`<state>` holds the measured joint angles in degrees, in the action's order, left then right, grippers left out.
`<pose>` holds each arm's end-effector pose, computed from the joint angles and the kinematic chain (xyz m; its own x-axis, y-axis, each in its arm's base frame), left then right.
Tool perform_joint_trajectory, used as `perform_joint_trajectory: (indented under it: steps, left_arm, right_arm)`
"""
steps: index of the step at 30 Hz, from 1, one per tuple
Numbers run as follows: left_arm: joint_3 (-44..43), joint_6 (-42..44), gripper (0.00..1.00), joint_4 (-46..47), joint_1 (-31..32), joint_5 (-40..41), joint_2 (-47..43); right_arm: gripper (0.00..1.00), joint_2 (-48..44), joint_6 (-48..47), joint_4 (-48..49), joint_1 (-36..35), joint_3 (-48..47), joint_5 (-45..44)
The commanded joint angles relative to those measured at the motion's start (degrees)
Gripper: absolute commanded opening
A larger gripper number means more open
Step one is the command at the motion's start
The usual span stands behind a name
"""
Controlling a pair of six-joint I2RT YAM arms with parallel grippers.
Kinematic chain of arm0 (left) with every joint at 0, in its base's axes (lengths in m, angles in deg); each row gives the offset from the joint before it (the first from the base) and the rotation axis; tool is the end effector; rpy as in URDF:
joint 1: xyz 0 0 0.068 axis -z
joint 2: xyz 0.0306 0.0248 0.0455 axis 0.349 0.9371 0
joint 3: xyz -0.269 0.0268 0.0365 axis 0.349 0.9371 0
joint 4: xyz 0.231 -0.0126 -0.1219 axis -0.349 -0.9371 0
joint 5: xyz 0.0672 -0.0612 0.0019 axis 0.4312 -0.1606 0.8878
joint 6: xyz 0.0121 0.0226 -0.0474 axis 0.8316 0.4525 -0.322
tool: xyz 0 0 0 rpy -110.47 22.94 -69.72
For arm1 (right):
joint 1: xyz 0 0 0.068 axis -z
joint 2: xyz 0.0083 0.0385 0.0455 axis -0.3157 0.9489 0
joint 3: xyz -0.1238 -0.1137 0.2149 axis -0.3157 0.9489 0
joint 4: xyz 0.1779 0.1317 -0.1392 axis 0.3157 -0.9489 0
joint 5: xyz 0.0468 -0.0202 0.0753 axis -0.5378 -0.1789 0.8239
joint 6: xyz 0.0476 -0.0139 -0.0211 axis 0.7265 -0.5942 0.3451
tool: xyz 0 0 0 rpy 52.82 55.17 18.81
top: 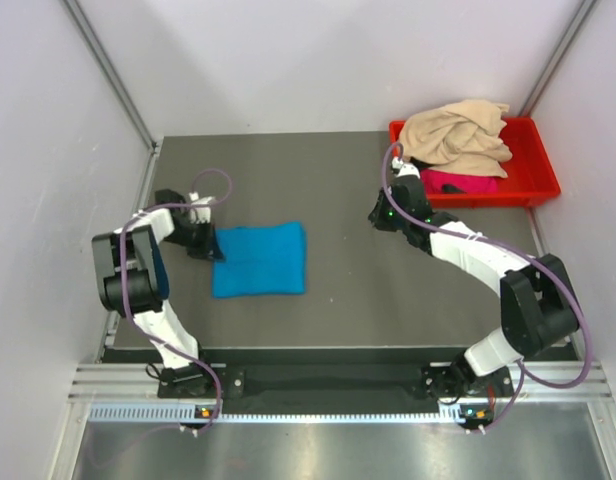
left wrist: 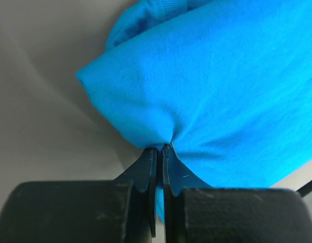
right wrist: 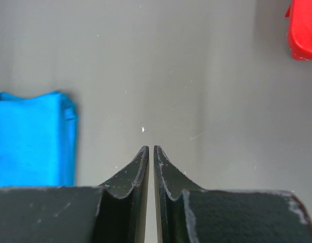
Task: Fold and stack the t-shirts
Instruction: Neatly place the folded tshirt to the corner
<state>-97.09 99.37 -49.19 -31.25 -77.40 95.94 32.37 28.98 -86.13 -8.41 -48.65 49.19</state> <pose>0.3304 0.0442 0.1514 -0.9317 0.0218 -0.3627 0.1911 0.8783 -0.4382 0.3007 0.1496 0.2391 -0.6501 0.2200 -0.7274 -0.1029 0.9229 0.3711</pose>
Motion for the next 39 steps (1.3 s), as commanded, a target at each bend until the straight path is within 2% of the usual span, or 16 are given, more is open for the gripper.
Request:
perform_joint_trajectory:
  steps: [1, 6, 9, 15, 20, 27, 28, 30, 31, 32, 33, 34, 39]
  left_arm:
    - [1.28, 16.85, 0.00, -11.50, -8.57, 12.90, -1.74]
    - [1.99, 29.49, 0.00, -13.87, -19.82, 19.24, -5.08]
    - [1.38, 34.95, 0.00, -15.28, -24.48, 22.67, -5.09]
    - [-1.53, 40.50, 0.00, -13.89, -32.48, 26.26, -2.89]
    - [-3.71, 41.92, 0.00, -8.61, -33.91, 30.93, -1.22]
    - [-6.80, 40.95, 0.00, -8.61, -33.91, 29.88, 0.10]
    - [-6.71, 40.69, 0.04, -7.74, -33.91, 30.40, -0.16]
    - [-7.15, 39.73, 0.22, -7.46, -33.91, 29.18, -0.78]
    - [-7.41, 39.46, 0.48, -7.99, -33.91, 28.31, -1.04]
    - [-8.29, 39.11, 0.66, -8.60, -33.82, 27.08, -1.22]
    - [-8.47, 38.50, 0.78, -9.48, -33.82, 26.72, -1.91]
    - [-8.47, 38.23, 0.83, -9.48, -33.82, 26.80, -2.44]
    - [-6.63, 35.77, 0.85, -6.77, -33.38, 27.15, -10.16]
  right_arm:
    - [0.08, -3.26, -1.59, -0.56, 0.53, -0.64, -0.58]
    - [0.08, -3.88, -2.91, -1.97, 0.62, -1.16, -1.63]
    - [0.08, -4.40, -3.35, -2.58, 0.79, -1.69, -1.90]
    - [0.08, -5.11, -4.14, -3.37, 1.23, -2.74, -3.04]
    - [0.09, -5.29, -4.58, -4.08, 1.58, -3.45, -2.95]
    - [0.09, -6.69, -4.76, -4.34, 1.85, -2.84, -3.13]
    - [0.09, -6.78, -4.67, -4.34, 1.85, -2.75, -3.13]
    - [0.09, -6.78, -5.02, -4.17, 1.85, -2.66, -2.69]
    - [0.09, -6.69, -4.93, -4.25, 1.85, -2.74, -2.51]
    - [0.09, -6.69, -4.93, -4.17, 1.85, -2.83, -2.42]
    - [0.09, -6.95, -4.93, -4.16, 1.93, -2.83, -2.34]
    - [0.09, -7.04, -4.93, -4.25, 1.85, -2.83, -2.16]
    - [0.09, -8.44, -4.93, -3.11, 1.93, -2.22, -0.76]
